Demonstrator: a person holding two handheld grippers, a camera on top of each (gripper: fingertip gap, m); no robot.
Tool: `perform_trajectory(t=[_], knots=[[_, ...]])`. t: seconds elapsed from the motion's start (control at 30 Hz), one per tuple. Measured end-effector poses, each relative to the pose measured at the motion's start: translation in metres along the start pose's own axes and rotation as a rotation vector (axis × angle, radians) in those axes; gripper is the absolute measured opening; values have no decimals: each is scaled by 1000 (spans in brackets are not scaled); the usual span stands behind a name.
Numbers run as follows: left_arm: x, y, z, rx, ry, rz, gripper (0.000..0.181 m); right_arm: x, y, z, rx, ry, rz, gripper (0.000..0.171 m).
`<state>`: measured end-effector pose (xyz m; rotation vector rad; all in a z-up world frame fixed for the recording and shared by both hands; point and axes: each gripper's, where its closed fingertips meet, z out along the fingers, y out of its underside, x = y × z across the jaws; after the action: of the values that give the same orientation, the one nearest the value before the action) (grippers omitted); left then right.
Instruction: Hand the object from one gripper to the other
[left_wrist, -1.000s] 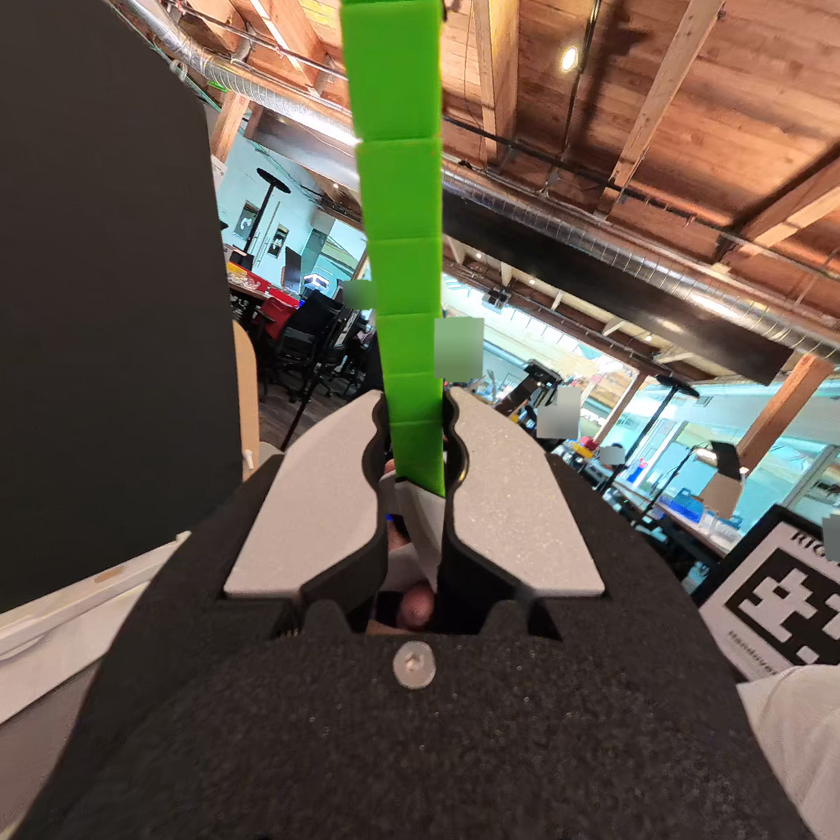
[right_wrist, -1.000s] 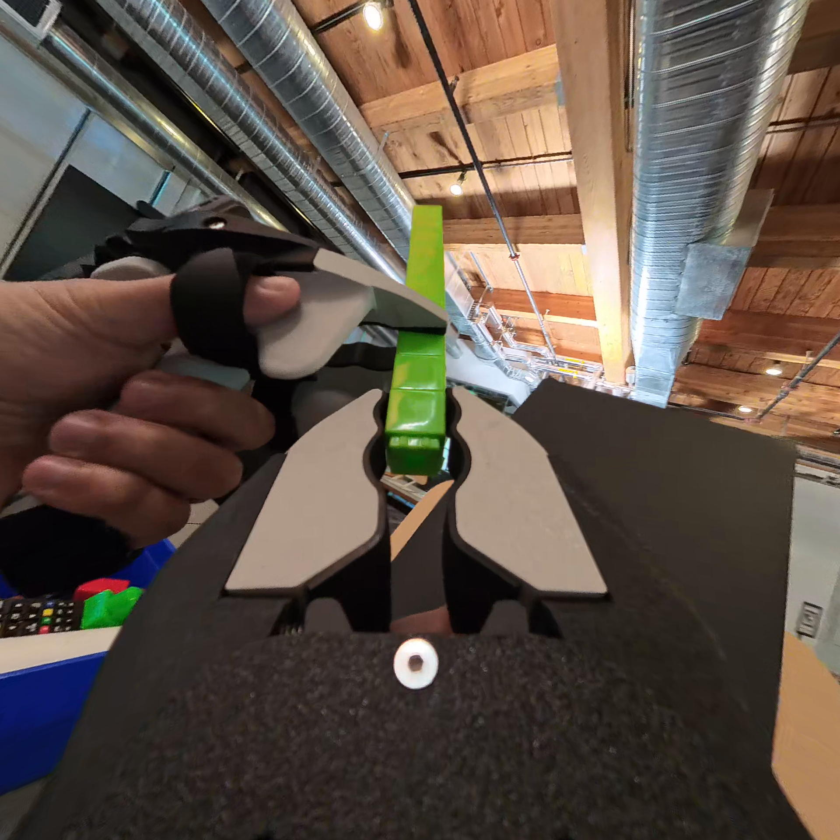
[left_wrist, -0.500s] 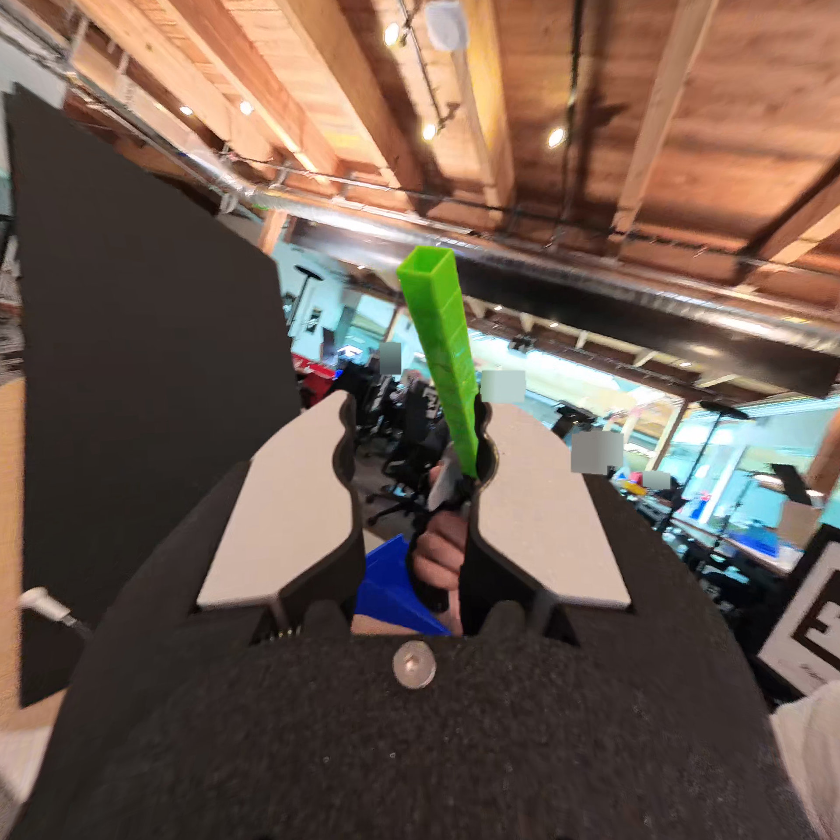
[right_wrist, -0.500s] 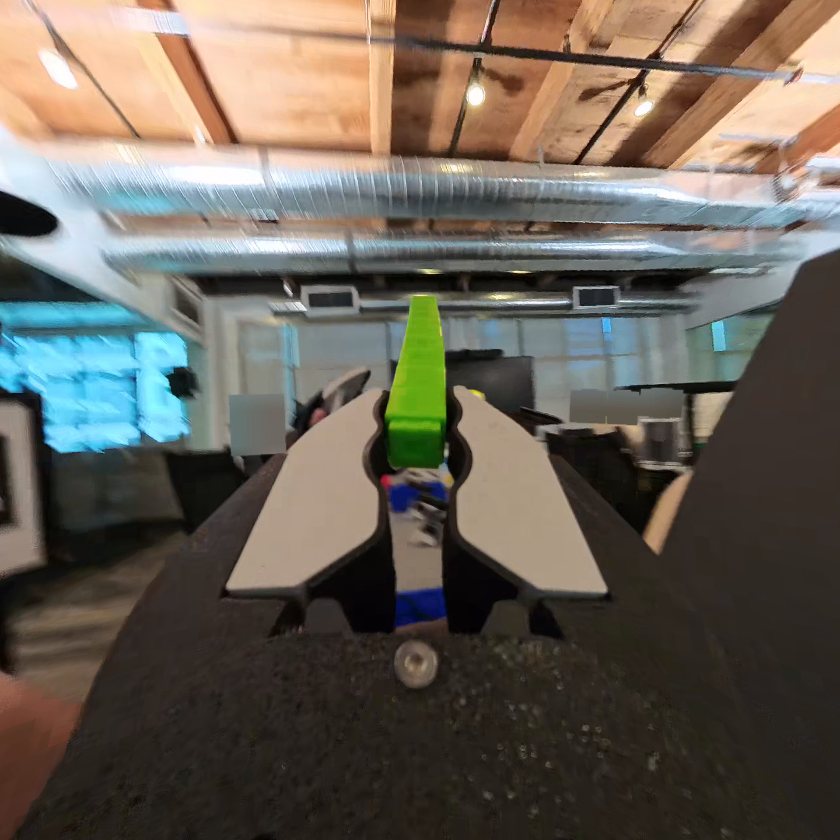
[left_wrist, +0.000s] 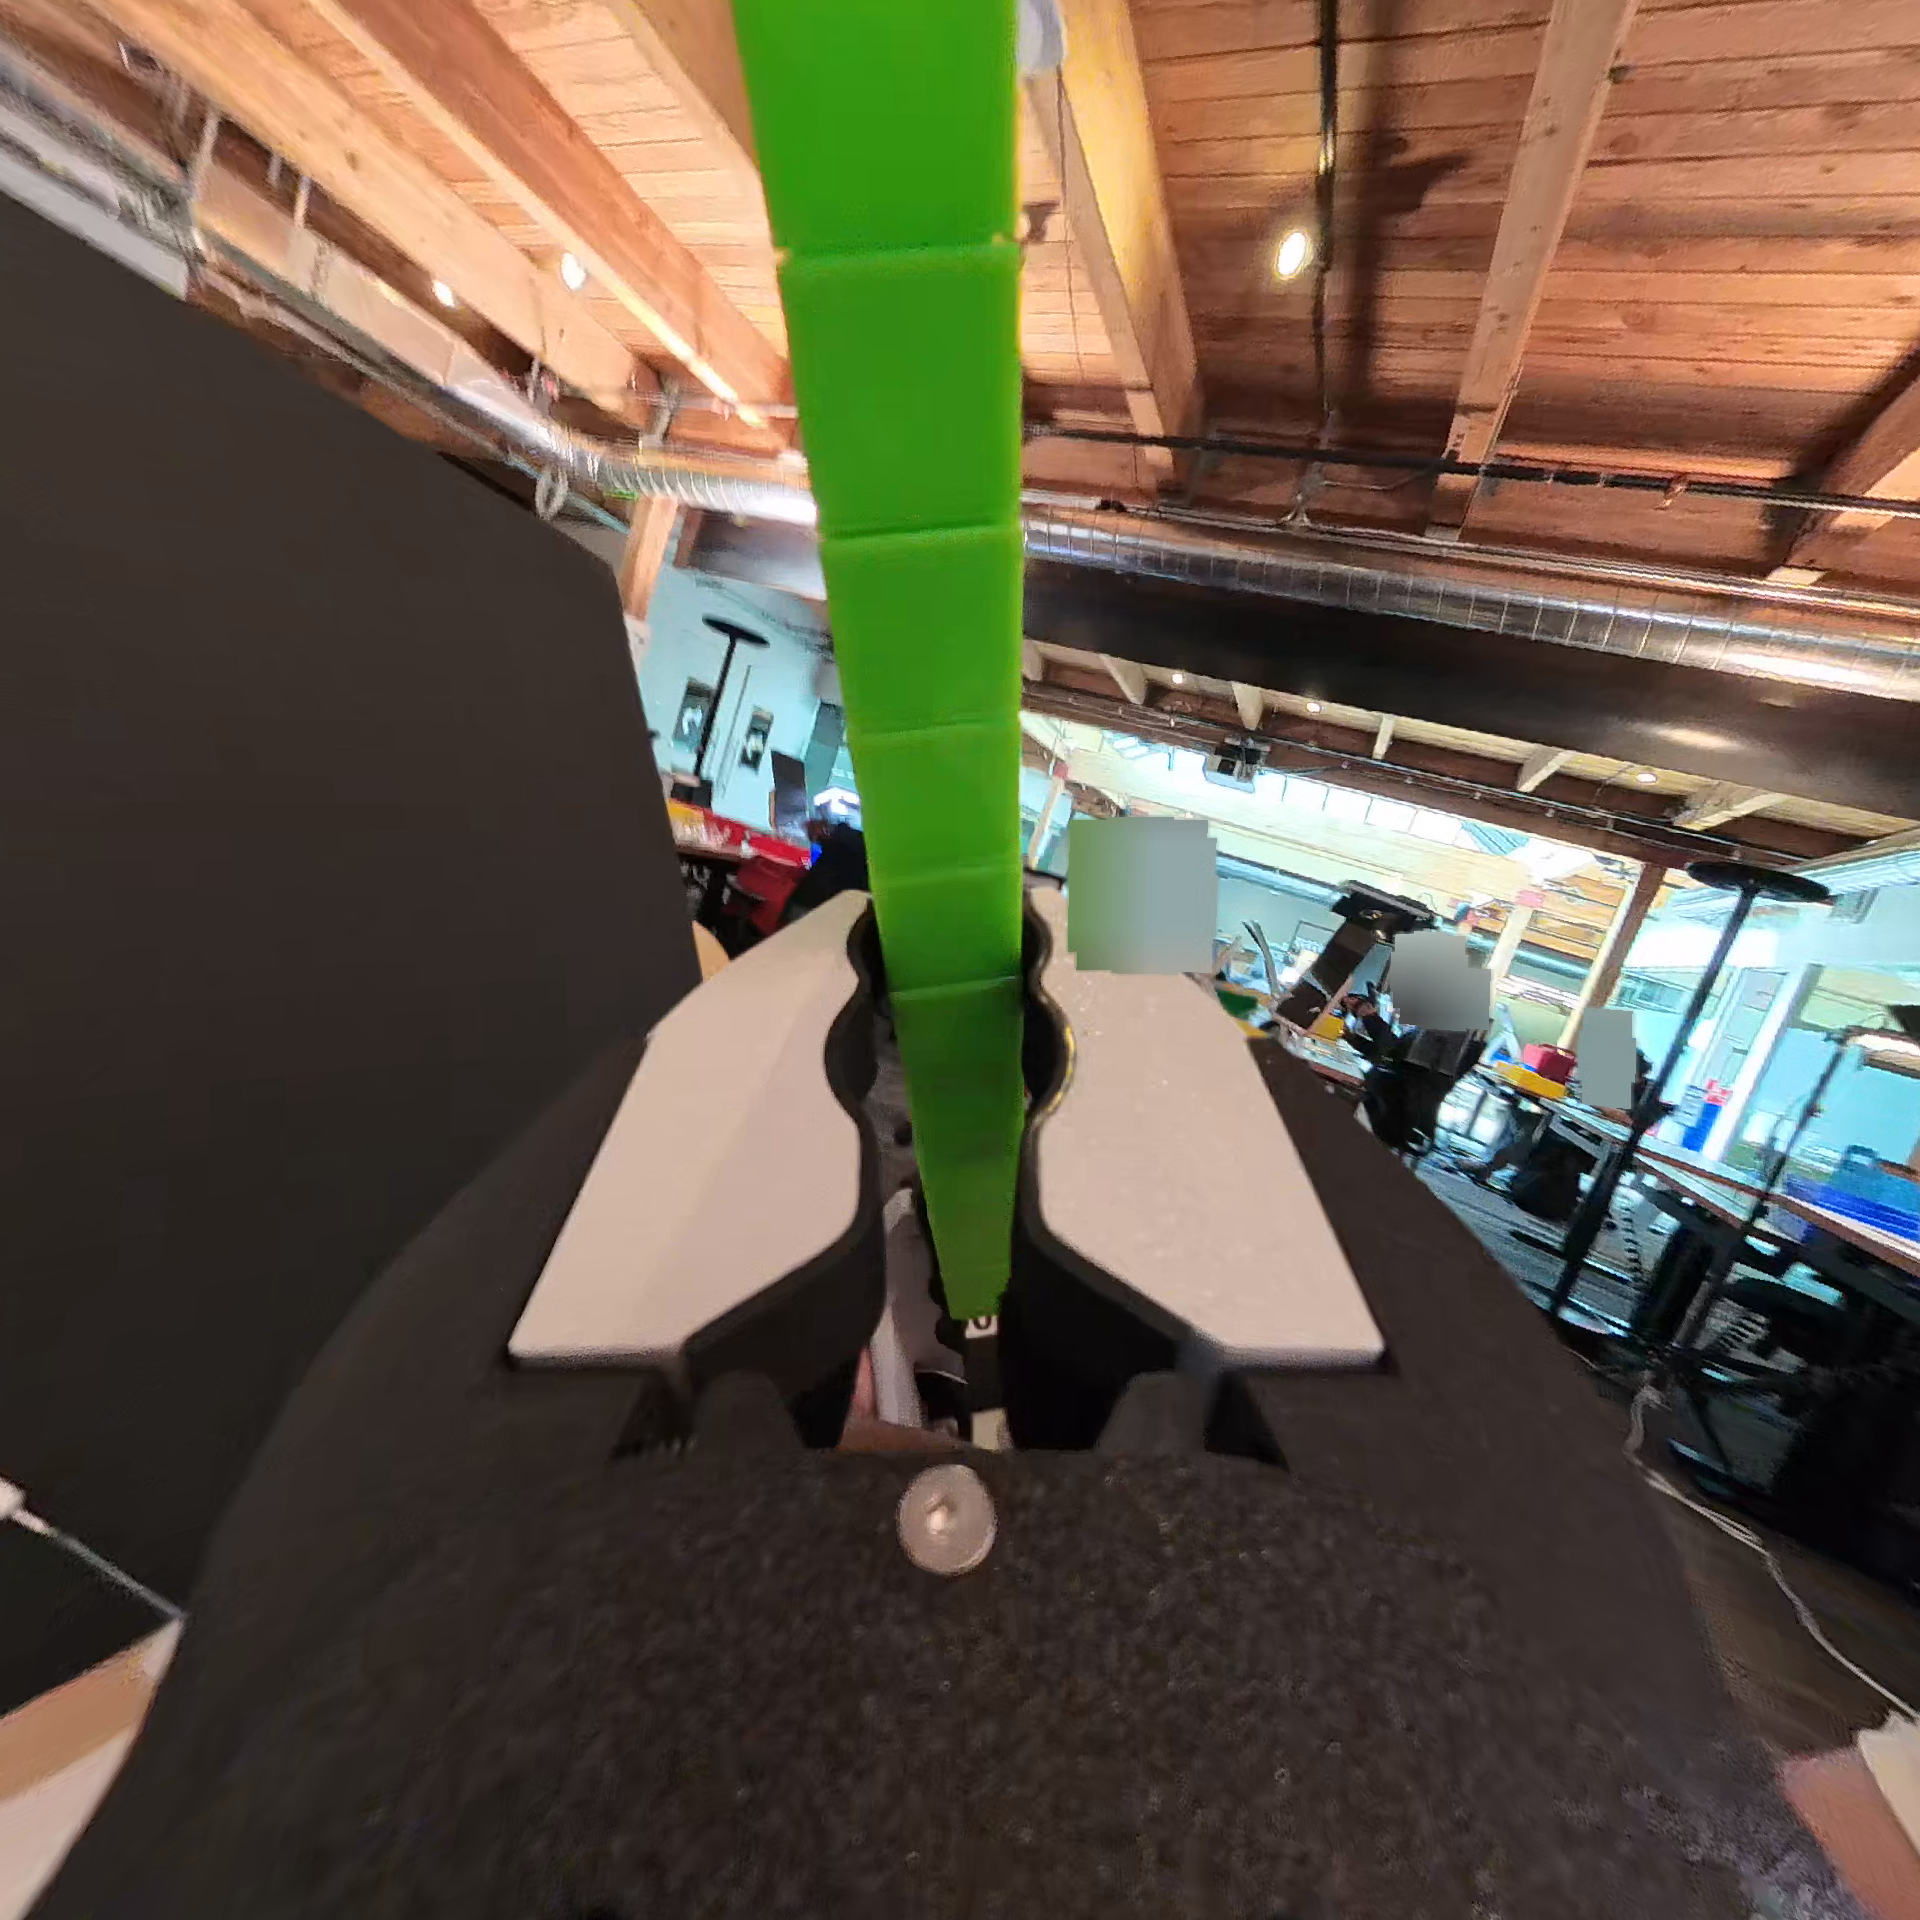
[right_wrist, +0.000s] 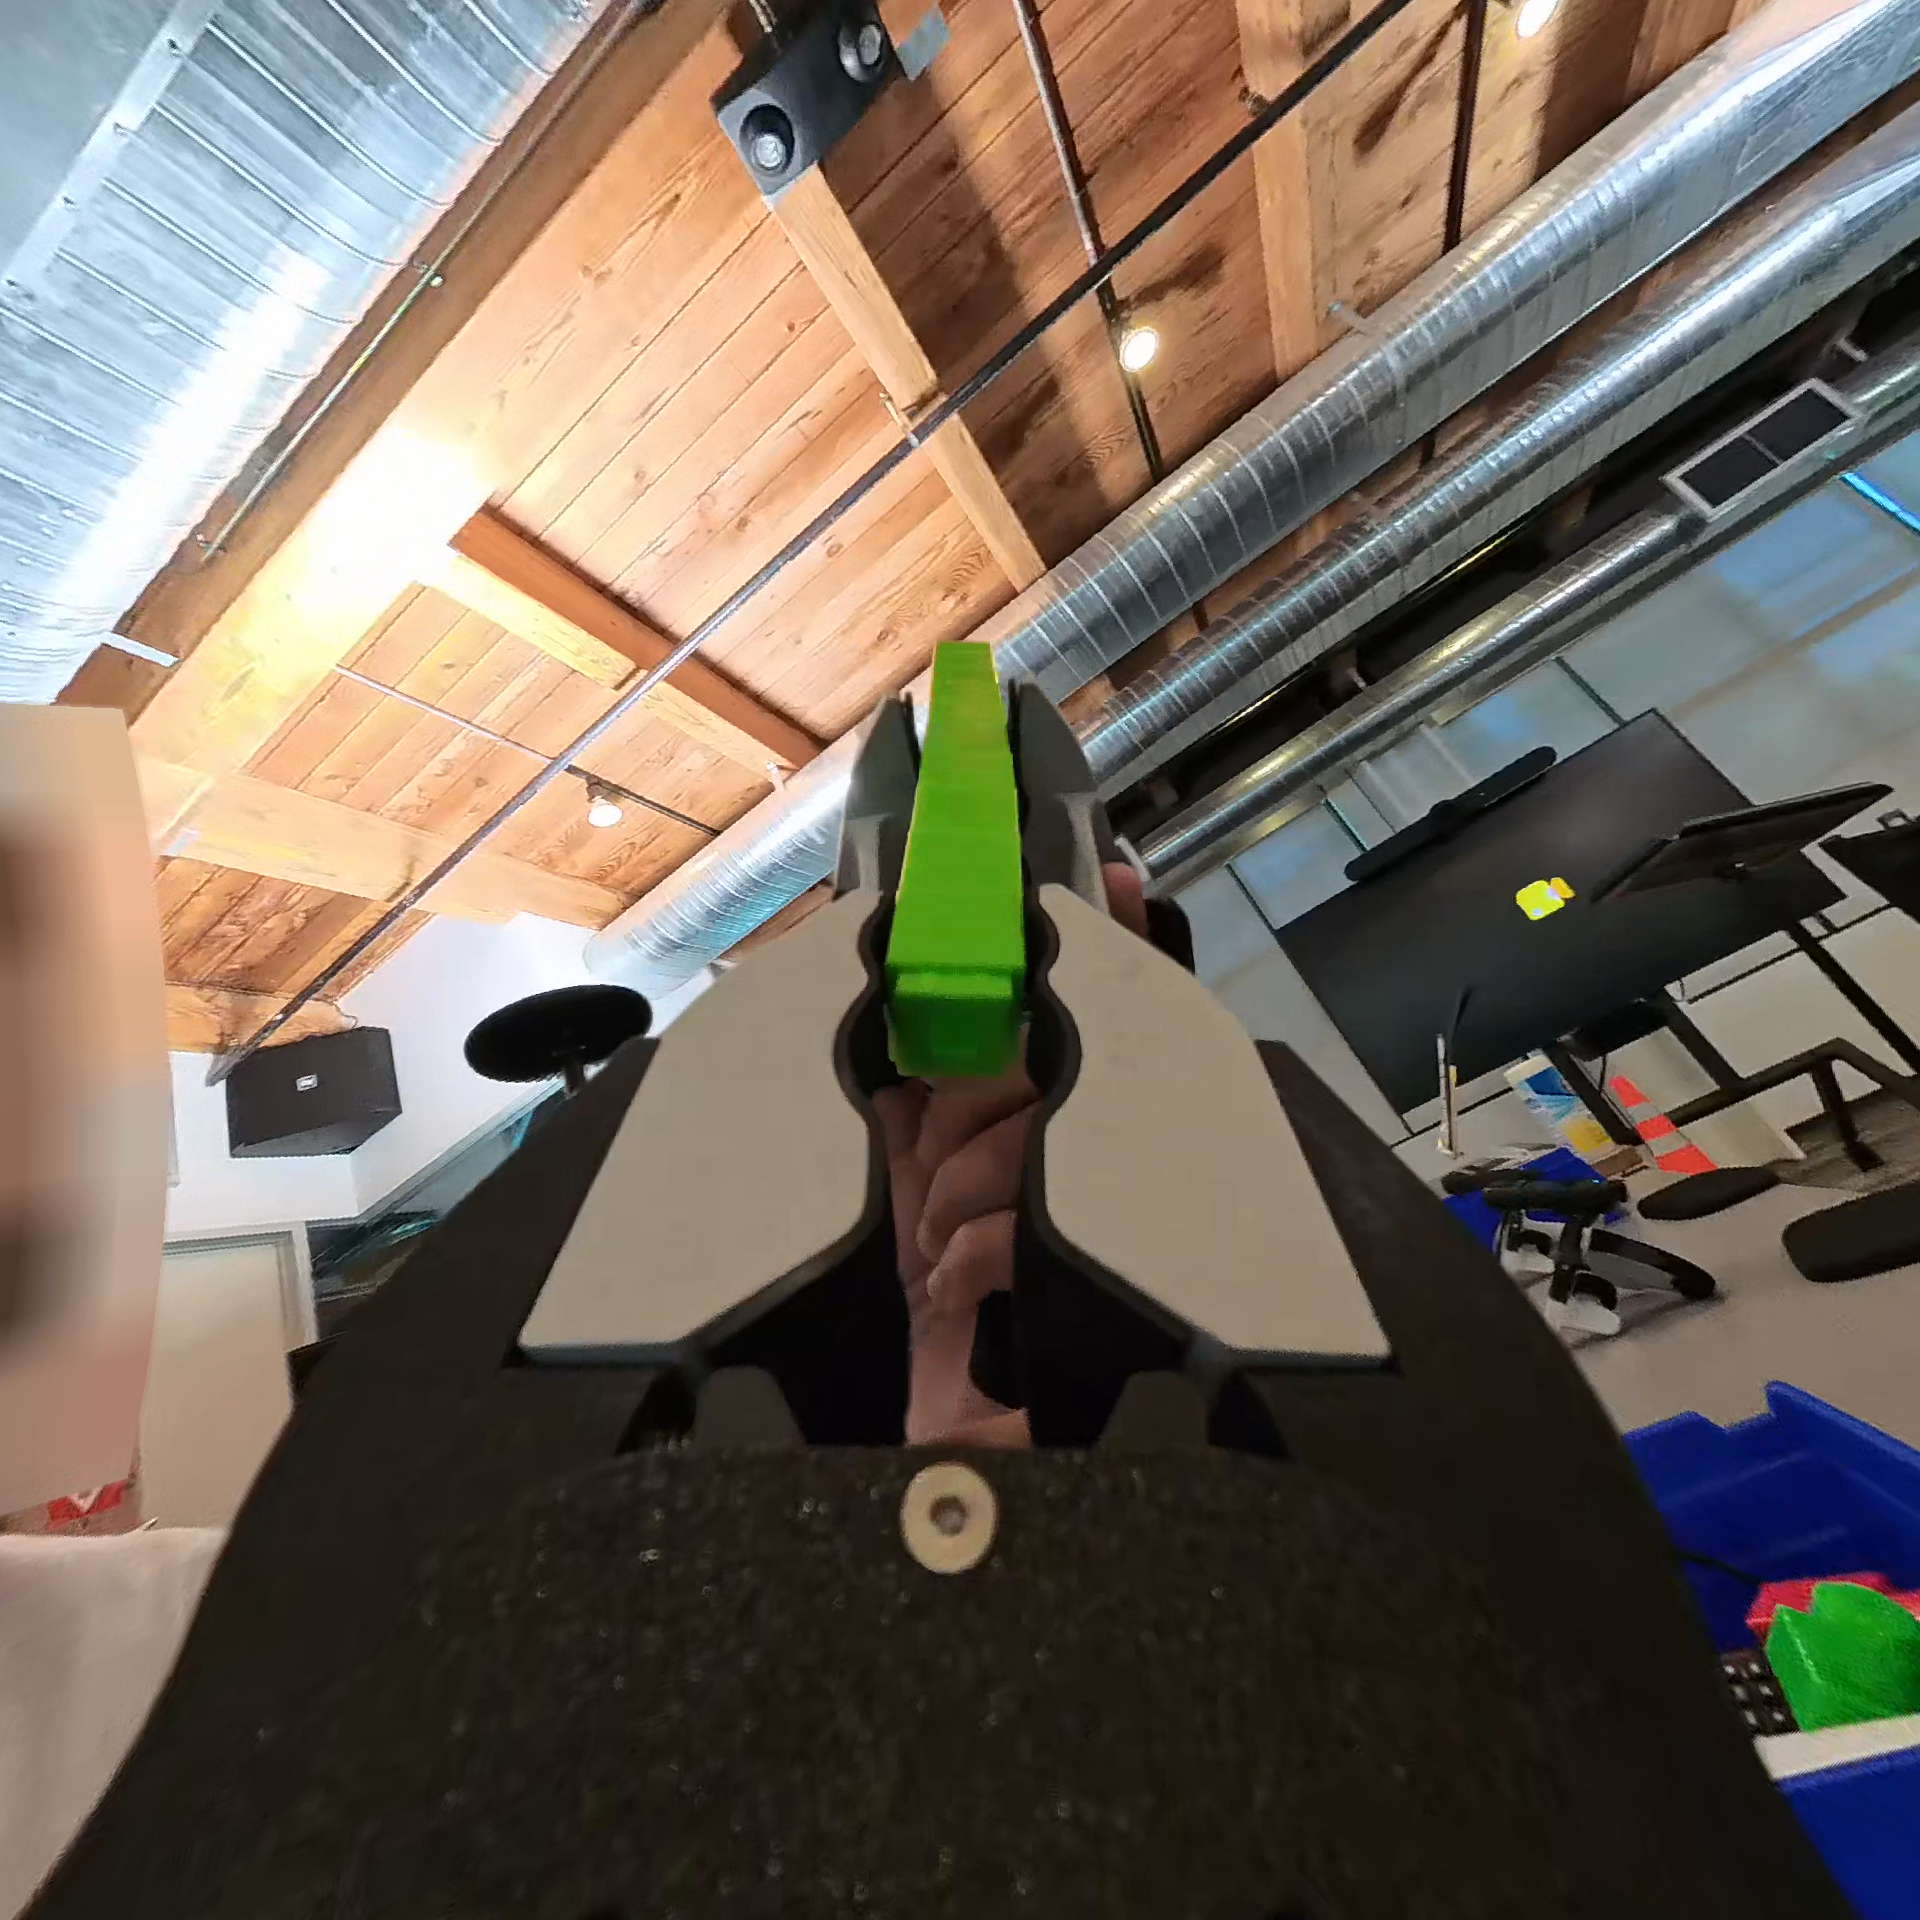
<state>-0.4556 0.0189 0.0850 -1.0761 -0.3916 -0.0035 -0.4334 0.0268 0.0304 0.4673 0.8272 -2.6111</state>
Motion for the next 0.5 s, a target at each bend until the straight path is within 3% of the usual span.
perform_trajectory(t=[0.13,0.2,0.37,0.5], knots=[[-4,0,-5,-57,30,-55,23,3,5,2,-74,67,-105,24],[-5,-1,-8,-79,27,-40,23,1,3,3,-122,83,-162,36],[-3,8,-15,-223,1,104,23,-4,-38,-8,-93,171,-317,41],[9,36,-24,-450,56,162,23,-19,-55,-11,-182,169,-377,45]])
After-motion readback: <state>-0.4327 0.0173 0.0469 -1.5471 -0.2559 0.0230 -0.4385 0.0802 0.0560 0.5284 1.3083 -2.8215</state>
